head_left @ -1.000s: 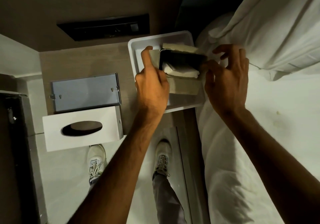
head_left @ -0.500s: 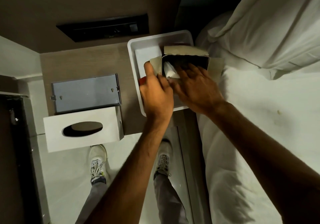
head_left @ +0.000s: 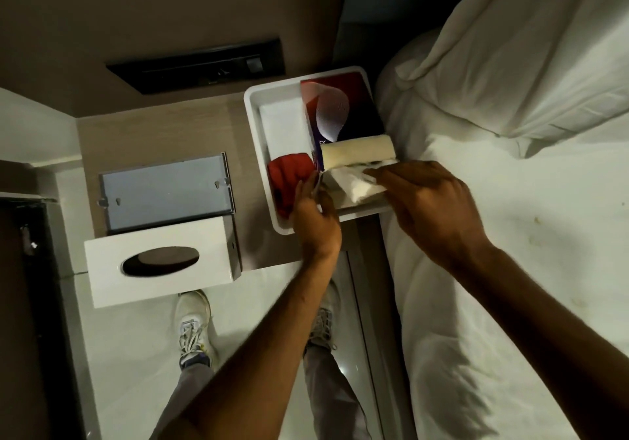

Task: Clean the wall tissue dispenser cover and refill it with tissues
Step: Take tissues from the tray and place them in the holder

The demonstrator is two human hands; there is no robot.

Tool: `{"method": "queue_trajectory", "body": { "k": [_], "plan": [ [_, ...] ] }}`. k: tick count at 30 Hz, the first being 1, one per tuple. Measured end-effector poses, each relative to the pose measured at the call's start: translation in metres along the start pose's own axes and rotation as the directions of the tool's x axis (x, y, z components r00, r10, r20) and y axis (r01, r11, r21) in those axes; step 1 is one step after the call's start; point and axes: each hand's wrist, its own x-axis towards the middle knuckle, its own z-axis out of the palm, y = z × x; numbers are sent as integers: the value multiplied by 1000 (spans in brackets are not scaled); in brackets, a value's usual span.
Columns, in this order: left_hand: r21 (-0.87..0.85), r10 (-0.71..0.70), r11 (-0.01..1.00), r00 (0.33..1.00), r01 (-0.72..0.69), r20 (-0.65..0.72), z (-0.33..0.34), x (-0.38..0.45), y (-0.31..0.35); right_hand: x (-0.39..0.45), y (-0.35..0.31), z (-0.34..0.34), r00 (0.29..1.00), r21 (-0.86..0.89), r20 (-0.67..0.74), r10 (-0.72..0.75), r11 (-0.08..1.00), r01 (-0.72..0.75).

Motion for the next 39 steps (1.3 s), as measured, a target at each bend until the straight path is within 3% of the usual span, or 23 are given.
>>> {"method": "queue_trajectory", "body": {
  "k": [3, 6, 8, 10, 11, 12, 13, 14, 15, 17, 20, 25, 28, 31, 35, 39],
  "plan": [
    [225, 119, 962, 979, -156, 168, -3, 8, -22, -9, -1, -14, 1000, 27, 8, -5, 1000, 5],
    [536, 249, 737, 903, -411, 351, -25, 7, -36, -16, -8, -33, 998, 36, 54, -18, 999, 16],
    [423, 295, 789, 879, -445, 376, -50, -1, -43, -14, -19, -50, 993, 109, 122, -10, 994, -4],
    [135, 240, 947, 922, -291, 303, -81, -7, -43, -6, -34, -67, 987, 219, 161, -6, 975, -30],
    [-17, 123, 992, 955, -123, 270, -95, -9, -40, -2, -40, -73, 987, 281, 163, 8, 958, -54],
    [-184, -61, 976, 961, 114, 270, -110, -7, -34, 3, -50, -79, 985, 370, 168, 34, 924, -95],
    [-366, -245, 858, 914, 360, 325, -124, -2, -30, 10, -60, -83, 979, 481, 189, 73, 863, -157],
    [-514, -360, 656, 827, 553, 431, -139, 5, -30, 18, -72, -82, 966, 609, 226, 121, 757, -237],
    [-607, -397, 450, 756, 655, 520, -154, 11, -33, 26, -83, -78, 951, 727, 268, 157, 614, -306],
    [-680, -451, 187, 677, 709, 582, -184, 22, -41, 42, -106, -60, 930, 854, 319, 184, 368, -366],
    [-683, -412, 12, 626, 731, 662, -231, 35, -50, 63, -139, -10, 876, 875, 419, 238, 152, -459],
    [-696, -330, 252, 736, 672, 591, -295, 68, -77, 82, -184, 75, 756, 811, 548, 360, -6, -585],
    [-692, -345, 330, 764, 642, 544, -322, 83, -89, 93, -209, 108, 734, 808, 575, 362, -108, -579],
    [-638, -381, 519, 822, 569, 424, -330, 102, -98, 108, -228, 131, 731, 809, 573, 370, -118, -575],
    [-393, -415, 795, 887, 463, 205, -330, 130, -113, 134, -243, 162, 724, 799, 547, 421, -3, -602],
    [-95, -360, 927, 931, 364, 56, -323, 158, -126, 156, -249, 190, 624, 563, 470, 624, 333, -757]
  ]
}}
